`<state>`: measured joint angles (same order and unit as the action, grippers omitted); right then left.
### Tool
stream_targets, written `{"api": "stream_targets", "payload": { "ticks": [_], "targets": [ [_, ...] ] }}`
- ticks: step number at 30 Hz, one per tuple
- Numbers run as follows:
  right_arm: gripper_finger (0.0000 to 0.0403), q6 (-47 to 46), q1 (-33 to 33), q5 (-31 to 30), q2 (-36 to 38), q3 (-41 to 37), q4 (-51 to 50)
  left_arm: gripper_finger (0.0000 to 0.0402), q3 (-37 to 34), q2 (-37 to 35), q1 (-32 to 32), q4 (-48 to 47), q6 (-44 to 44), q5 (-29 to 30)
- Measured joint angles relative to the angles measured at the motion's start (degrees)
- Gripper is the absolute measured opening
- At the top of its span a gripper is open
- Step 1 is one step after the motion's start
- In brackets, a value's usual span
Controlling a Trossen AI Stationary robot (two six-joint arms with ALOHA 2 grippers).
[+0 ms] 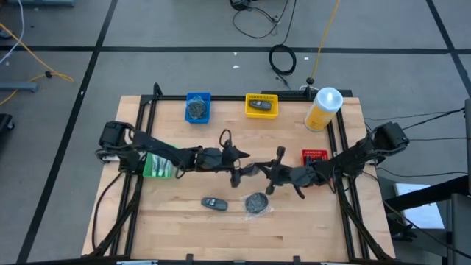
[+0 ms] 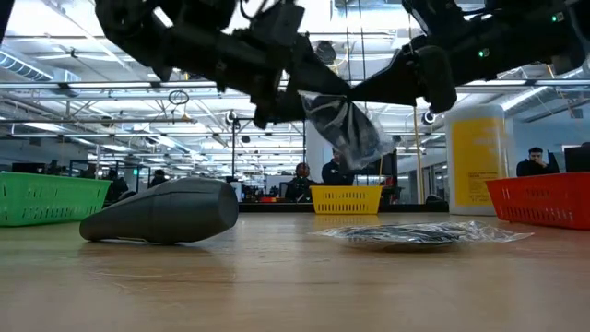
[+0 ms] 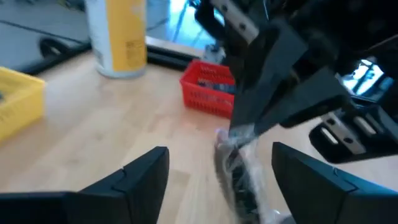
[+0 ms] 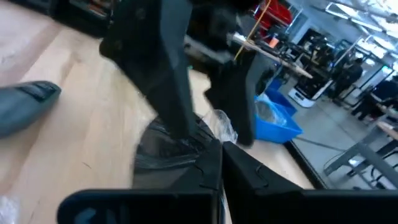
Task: Pick & Place Travel size toiletries
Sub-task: Put the right black hairbrush into the blue bin
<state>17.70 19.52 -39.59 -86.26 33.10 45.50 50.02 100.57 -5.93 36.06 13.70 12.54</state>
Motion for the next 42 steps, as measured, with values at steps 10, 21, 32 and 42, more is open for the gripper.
{"api": "stream_targets", "payload": {
  "ticks": [10, 21, 32, 42],
  "targets": [
    [0.0, 1.28, -0.02, -2.45, -0.04, -0.04, -0.07, 0.0216, -0.04, 1.55, 1.04, -1.09, 2.0, -2.02],
    [0.0017, -0.36, 0.5, -2.62, 1.61, -0.04, -1.59, 0.0016, -0.04, -2.75, 1.2, -10.64, -5.9, -3.93],
    [0.0098, 0.69, 4.97, -9.85, 7.0, 0.02, -4.4, 0.0012, 0.04, -25.76, 5.83, -48.28, -20.55, 23.93],
    [0.0112, -0.75, 4.97, -9.78, 6.99, 0.0, -5.54, 0.0046, 0.02, -20.98, 30.86, -50.9, -43.65, 18.49]
  ]
}}
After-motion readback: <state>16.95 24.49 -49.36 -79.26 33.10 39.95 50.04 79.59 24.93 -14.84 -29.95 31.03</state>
